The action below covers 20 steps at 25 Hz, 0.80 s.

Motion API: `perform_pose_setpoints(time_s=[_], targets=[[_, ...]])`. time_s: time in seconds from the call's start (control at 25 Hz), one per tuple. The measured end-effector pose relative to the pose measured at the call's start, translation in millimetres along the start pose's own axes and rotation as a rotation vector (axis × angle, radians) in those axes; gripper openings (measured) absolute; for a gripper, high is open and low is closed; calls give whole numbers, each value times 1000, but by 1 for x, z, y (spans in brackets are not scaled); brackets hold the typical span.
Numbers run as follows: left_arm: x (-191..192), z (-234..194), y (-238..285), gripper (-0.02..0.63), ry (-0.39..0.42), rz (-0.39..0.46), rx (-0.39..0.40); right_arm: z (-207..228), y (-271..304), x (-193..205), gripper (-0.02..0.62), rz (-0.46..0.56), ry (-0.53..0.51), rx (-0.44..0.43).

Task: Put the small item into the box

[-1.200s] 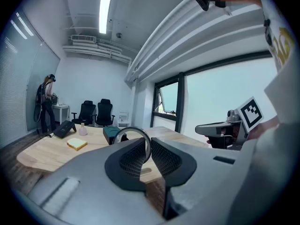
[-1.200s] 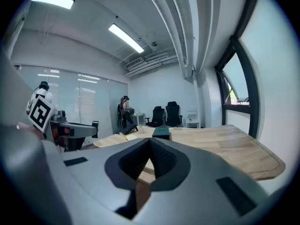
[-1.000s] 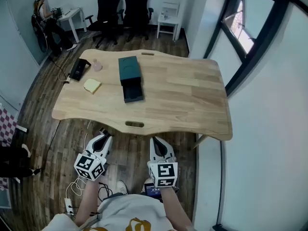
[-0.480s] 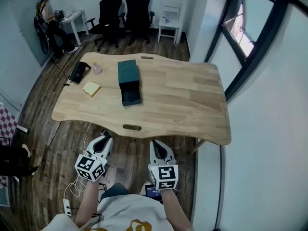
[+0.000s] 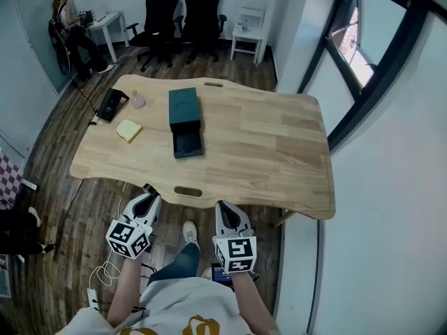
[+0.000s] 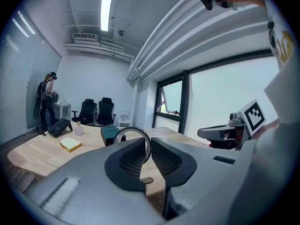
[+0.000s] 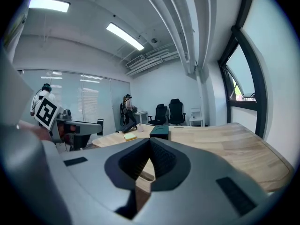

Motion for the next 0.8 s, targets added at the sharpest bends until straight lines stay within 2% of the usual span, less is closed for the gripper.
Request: perform_pose_setpoints(time_s=[0.28,0.44,0.6,0.8], targets=[[9,-42,77,38,-30,-28,35,36,67,9,5,-50,8,30],[13,-74,128,38,-48,-64,78,57,123,4,5,-54,-16,72],[13,-108,172,38,-54,-86,121,71,185,-1,4,-70,-50,76],[21,-144,219,38,-50,-128,177,90,238,10,4,-88,-35,130]])
Point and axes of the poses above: the fingertips, and each gripper's own axes: y forward along the fingers, z to its right, x out of its underside, the point moved 4 cm from there along -y, backward along the fingers, and after that the axes turned 9 degrees about z, right-handed, at the moved point
